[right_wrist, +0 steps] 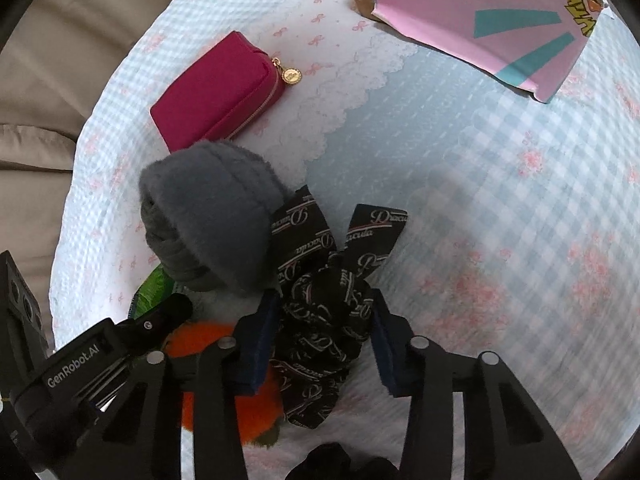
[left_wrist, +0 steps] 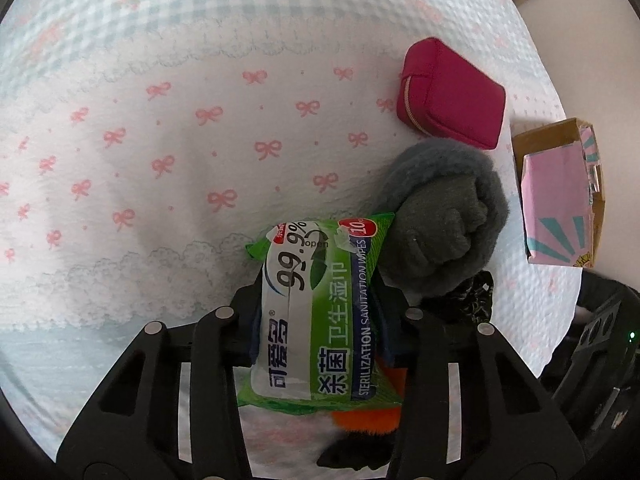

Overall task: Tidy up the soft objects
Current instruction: 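Grasp the green wipes pack with left tool while right tool grasps the black ribbon, then carry wipes pack and black ribbon into the box with both tools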

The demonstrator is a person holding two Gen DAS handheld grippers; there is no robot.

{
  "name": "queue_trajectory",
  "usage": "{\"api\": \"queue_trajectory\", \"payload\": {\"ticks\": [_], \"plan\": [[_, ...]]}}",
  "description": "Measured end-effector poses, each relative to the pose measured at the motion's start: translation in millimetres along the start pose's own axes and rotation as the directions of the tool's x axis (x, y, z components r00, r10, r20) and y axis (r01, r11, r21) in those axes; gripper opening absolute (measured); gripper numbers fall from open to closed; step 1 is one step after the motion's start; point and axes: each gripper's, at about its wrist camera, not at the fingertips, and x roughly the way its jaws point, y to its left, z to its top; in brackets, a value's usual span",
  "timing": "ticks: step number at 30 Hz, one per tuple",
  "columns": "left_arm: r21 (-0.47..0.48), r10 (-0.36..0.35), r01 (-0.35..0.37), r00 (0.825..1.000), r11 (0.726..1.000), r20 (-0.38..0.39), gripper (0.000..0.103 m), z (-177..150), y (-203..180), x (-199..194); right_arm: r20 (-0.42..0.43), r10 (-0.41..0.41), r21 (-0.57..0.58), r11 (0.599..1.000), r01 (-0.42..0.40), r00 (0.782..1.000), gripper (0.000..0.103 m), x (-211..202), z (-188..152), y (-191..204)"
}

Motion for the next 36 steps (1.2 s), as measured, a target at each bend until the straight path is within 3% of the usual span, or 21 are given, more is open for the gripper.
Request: {"api": "queue_trajectory", "payload": {"ticks": [10, 20, 29, 36], "plan": [[-0.002, 0.016, -0.016, 0.997, 1.0, 0.076, 0.037, -7, -13, -53, 0.041, 0.046, -0.053, 0.998, -0.044, 0.998, 0.037, -52, -2, -6], [-0.027, 0.031, -0.027, 0.981, 0.999, 0.193, 0.037, -40, -47, -155, 0.095, 0.116, -0.124, 0.987, -0.103, 0.989, 0.037, -151, 0, -6], [-0.027, 0.044, -0.038, 0.954, 0.999, 0.298, 0.037, -76, -113, -241, 0.168, 0.197, -0.224, 0.962, -0.157, 0.966, 0.037, -257, 18, -10], [-0.002, 0.044, -0.047, 0.93, 0.999, 0.366, 0.037, -85, -181, -266, 0.208, 0.256, -0.299, 0.936, -0.188, 0.944, 0.037, -318, 61, -35]]}}
